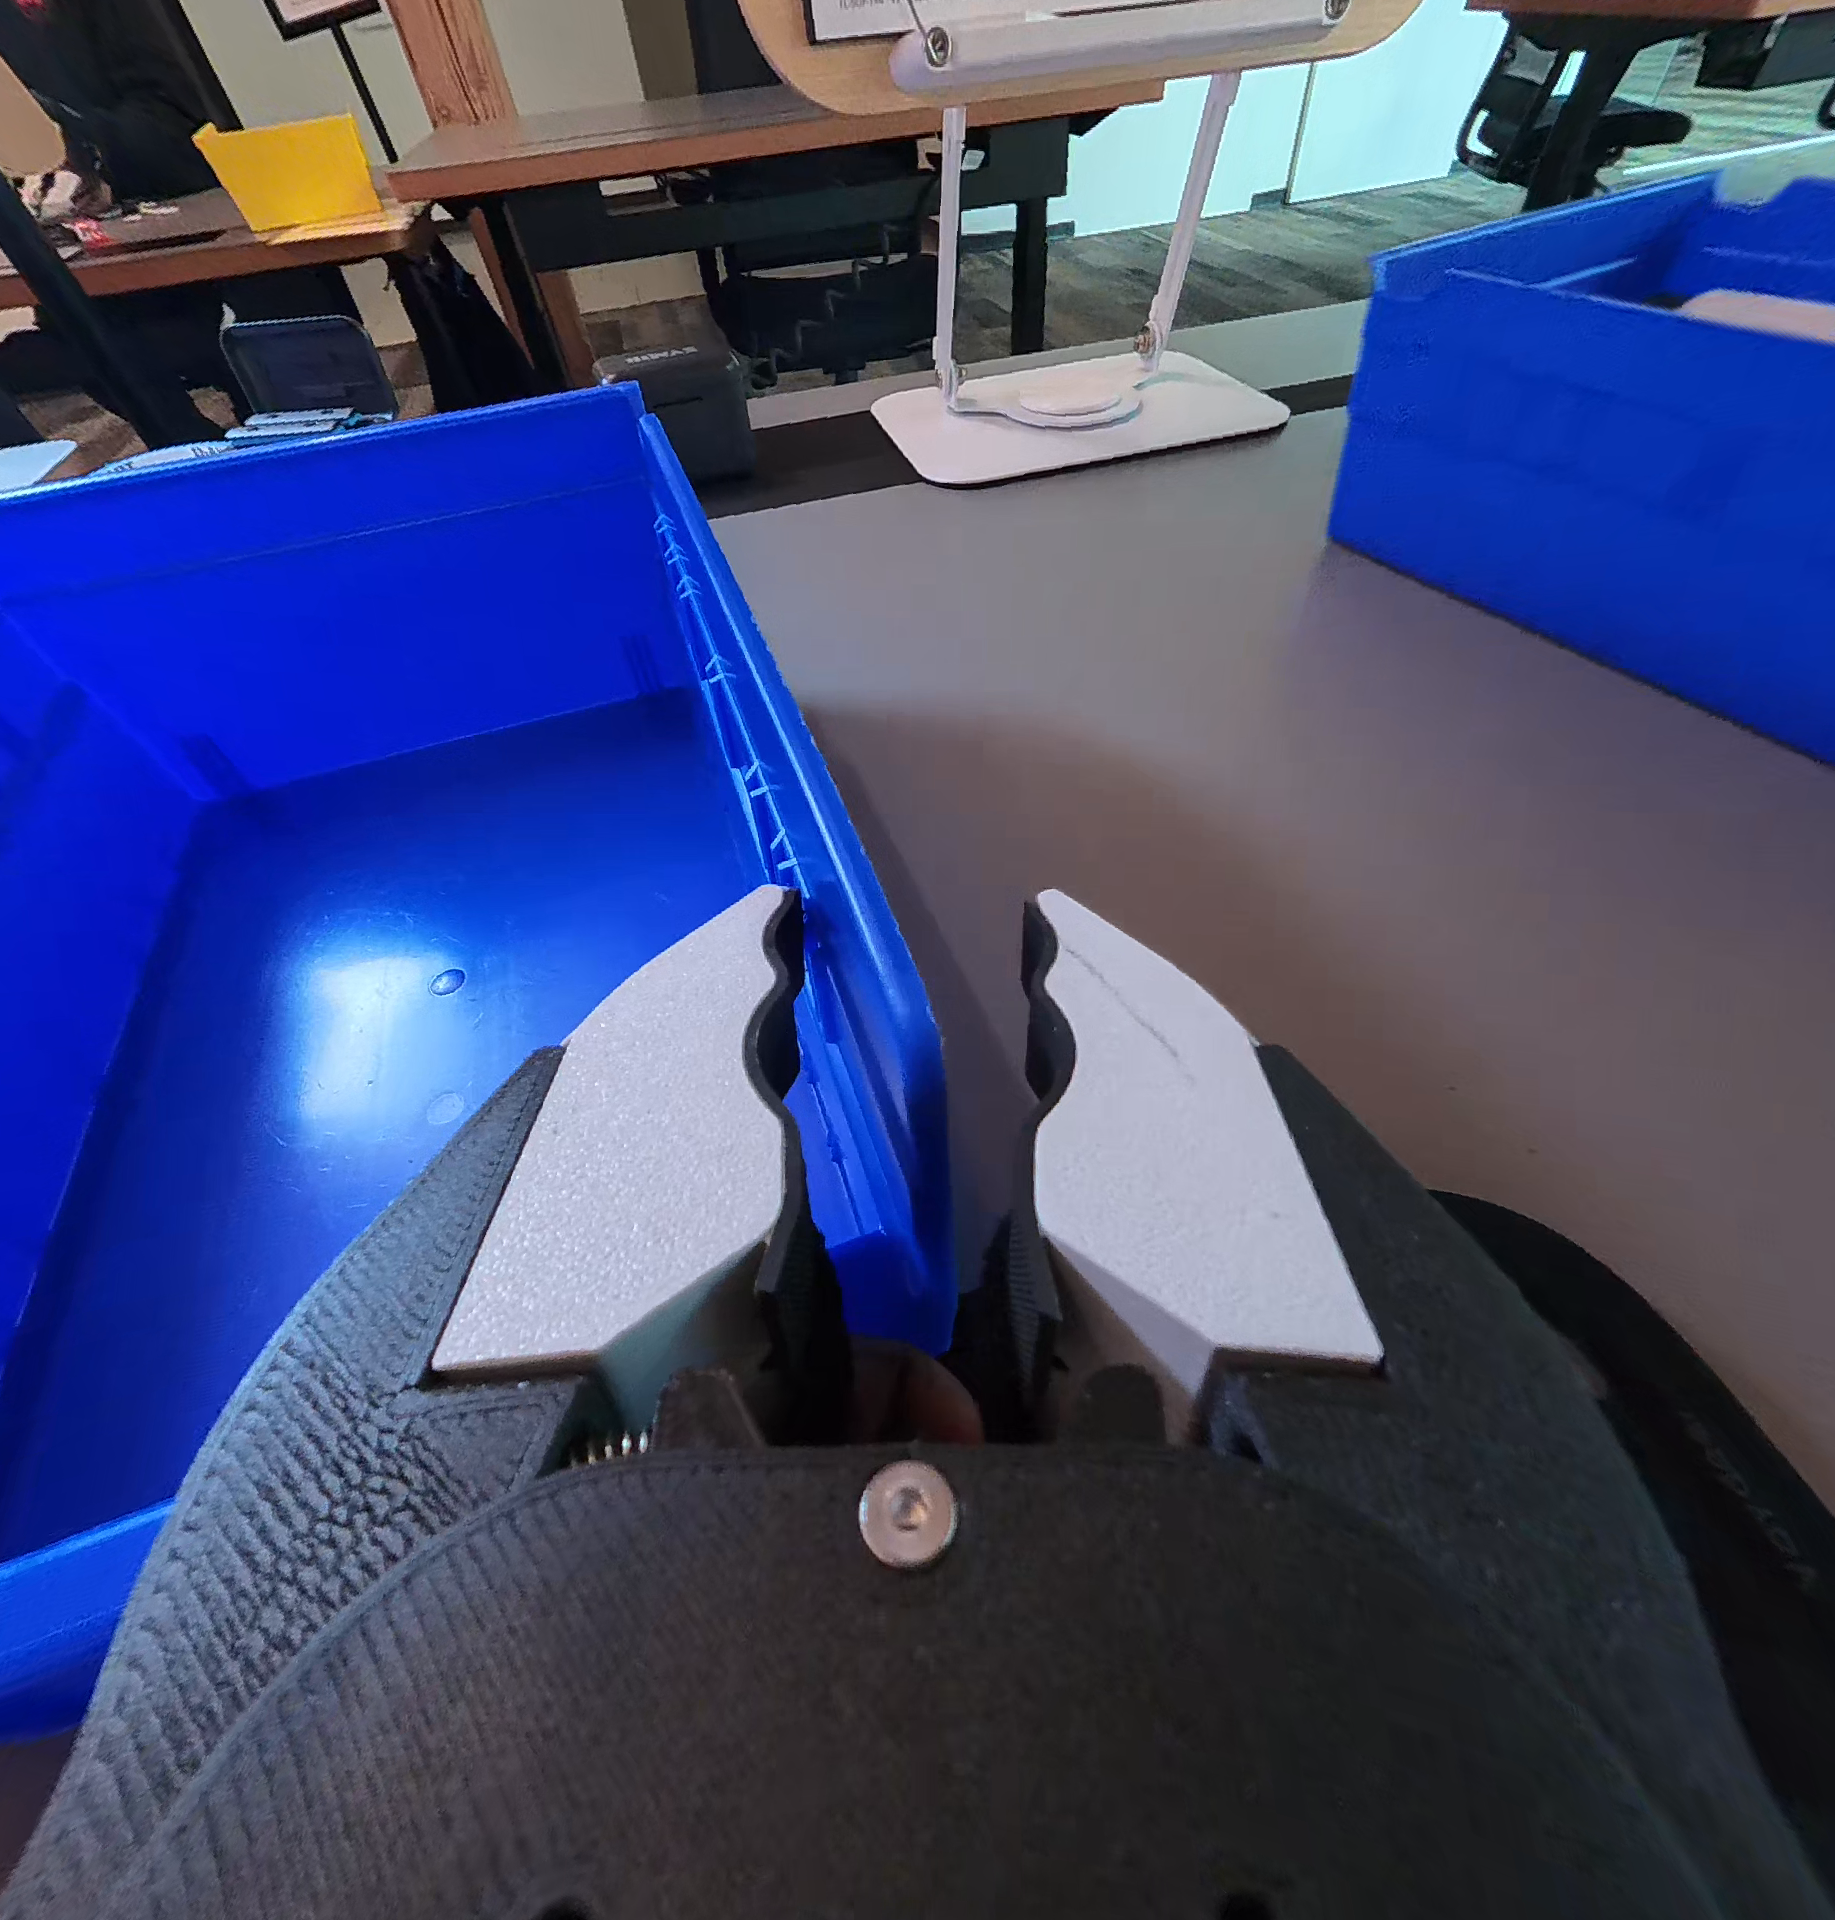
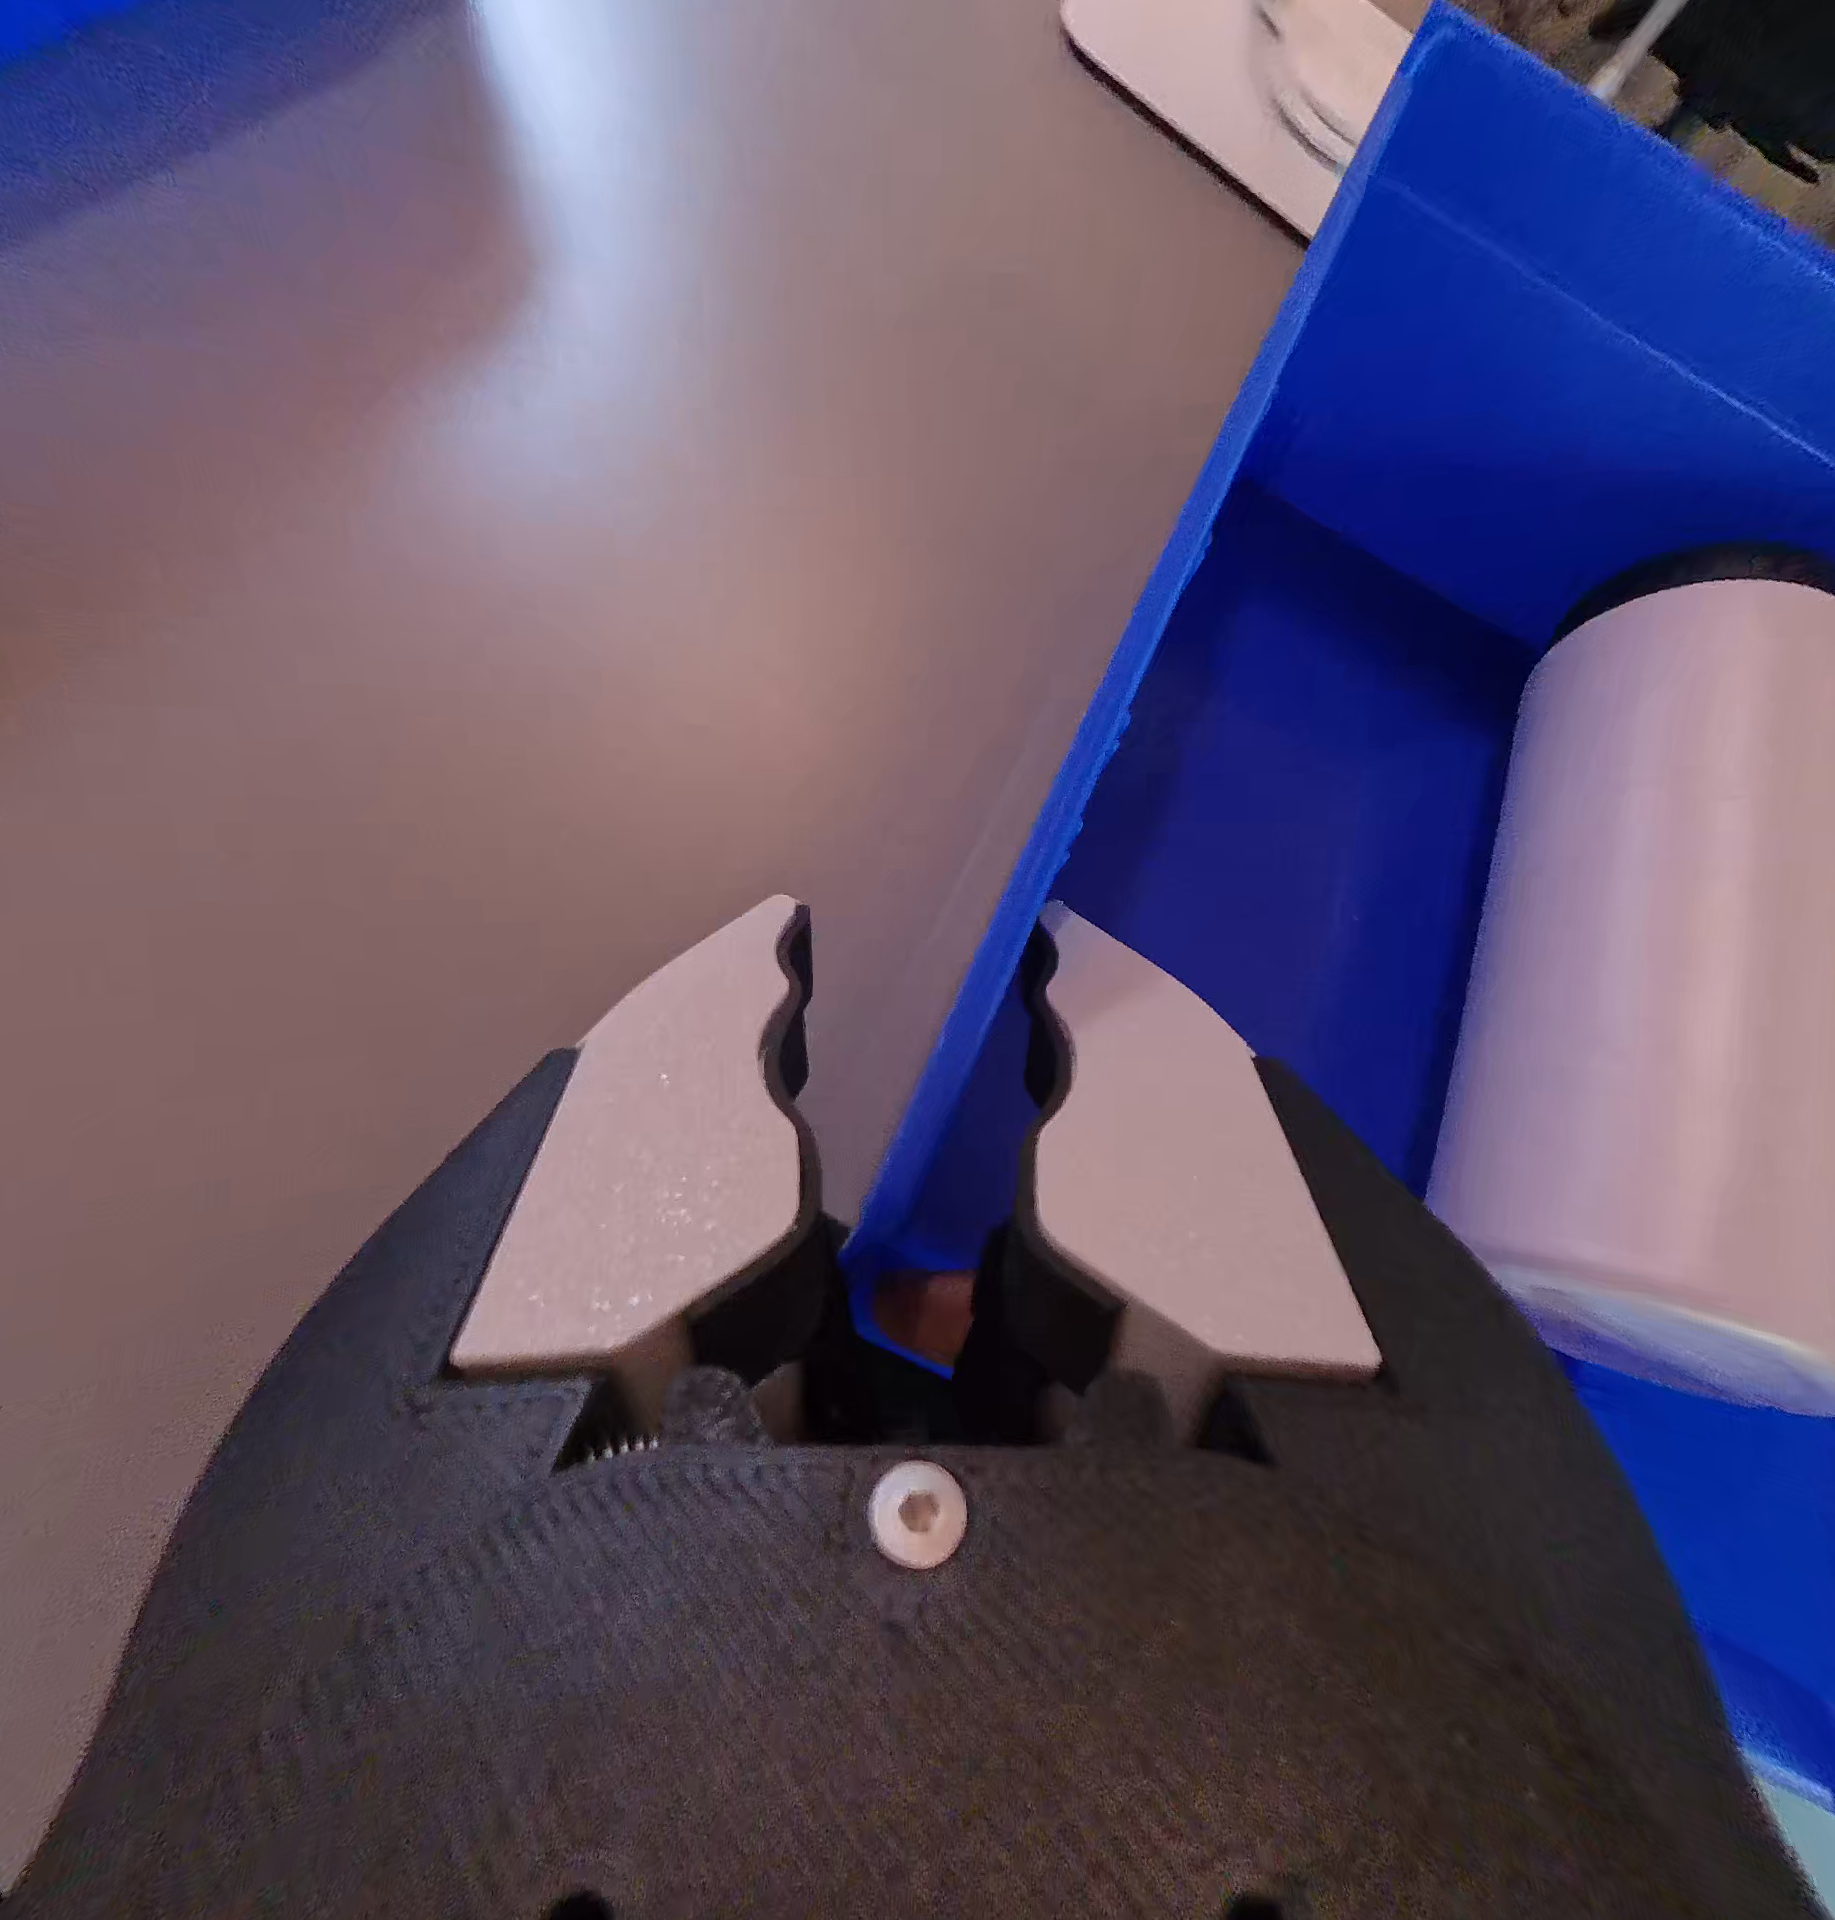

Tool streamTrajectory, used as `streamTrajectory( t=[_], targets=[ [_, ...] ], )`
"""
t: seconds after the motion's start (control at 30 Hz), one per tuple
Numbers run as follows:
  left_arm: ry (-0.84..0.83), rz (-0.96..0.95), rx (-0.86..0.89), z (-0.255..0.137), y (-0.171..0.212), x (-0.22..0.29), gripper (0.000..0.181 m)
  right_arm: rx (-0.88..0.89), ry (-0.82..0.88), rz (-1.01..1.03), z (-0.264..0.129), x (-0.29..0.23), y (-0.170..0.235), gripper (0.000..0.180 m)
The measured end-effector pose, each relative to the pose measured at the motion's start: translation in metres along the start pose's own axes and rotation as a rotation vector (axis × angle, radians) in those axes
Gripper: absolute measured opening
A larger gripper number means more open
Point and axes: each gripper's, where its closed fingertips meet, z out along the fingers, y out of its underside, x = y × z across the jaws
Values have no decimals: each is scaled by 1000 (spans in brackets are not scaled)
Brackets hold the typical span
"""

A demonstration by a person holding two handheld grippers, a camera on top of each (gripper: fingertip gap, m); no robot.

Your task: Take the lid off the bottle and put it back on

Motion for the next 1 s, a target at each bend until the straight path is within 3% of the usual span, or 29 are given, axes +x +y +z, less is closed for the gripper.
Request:
streamTrajectory(
  t=[0.53, 1.0],
  targets=[
    [21, -2, 8, 0, 0, 2, 45, 103, -227, -214, 41, -119, -68, 48],
    [27, 8, 11, -1, 0, 4, 48, 210, -208, -372, 59, -166, -97, 50]
  ],
)
